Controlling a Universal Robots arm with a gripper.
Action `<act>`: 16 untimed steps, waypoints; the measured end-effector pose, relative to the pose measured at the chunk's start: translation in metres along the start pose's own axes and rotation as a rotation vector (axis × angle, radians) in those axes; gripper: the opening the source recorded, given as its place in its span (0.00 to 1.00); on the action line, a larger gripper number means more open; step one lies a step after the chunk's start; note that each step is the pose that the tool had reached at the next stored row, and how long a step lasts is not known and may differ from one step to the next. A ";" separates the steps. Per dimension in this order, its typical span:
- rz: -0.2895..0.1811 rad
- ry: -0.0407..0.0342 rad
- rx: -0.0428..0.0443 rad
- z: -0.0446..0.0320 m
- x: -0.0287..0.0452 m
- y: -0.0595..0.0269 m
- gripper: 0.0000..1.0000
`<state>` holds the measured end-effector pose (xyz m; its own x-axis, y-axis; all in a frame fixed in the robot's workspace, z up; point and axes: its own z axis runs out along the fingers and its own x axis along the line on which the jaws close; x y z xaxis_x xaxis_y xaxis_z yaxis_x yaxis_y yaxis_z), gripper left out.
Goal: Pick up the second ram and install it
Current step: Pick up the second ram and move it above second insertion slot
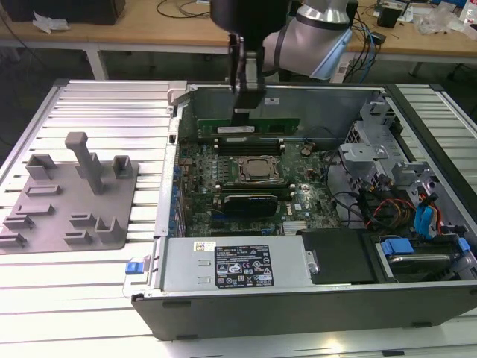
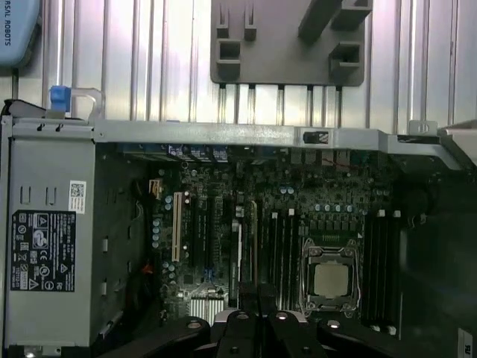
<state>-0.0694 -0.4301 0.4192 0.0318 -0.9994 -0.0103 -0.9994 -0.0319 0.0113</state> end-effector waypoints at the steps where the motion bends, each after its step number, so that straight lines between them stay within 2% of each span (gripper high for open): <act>1: 0.000 0.0001 -0.0001 -0.0001 0.0002 -0.0037 0.09; 5: 0.000 -0.0003 0.0000 0.0009 0.0001 -0.0038 0.09; 12: 0.000 -0.0011 -0.0011 0.0145 0.0003 -0.0066 0.09; 14: 0.000 -0.0011 -0.0039 0.0215 0.0006 -0.0117 0.09; 16: 0.000 -0.0014 -0.0070 0.0249 0.0008 -0.0174 0.09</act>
<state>-0.0523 -0.4301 0.3941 0.0319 -0.9994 -0.0117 -0.9993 -0.0321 0.0183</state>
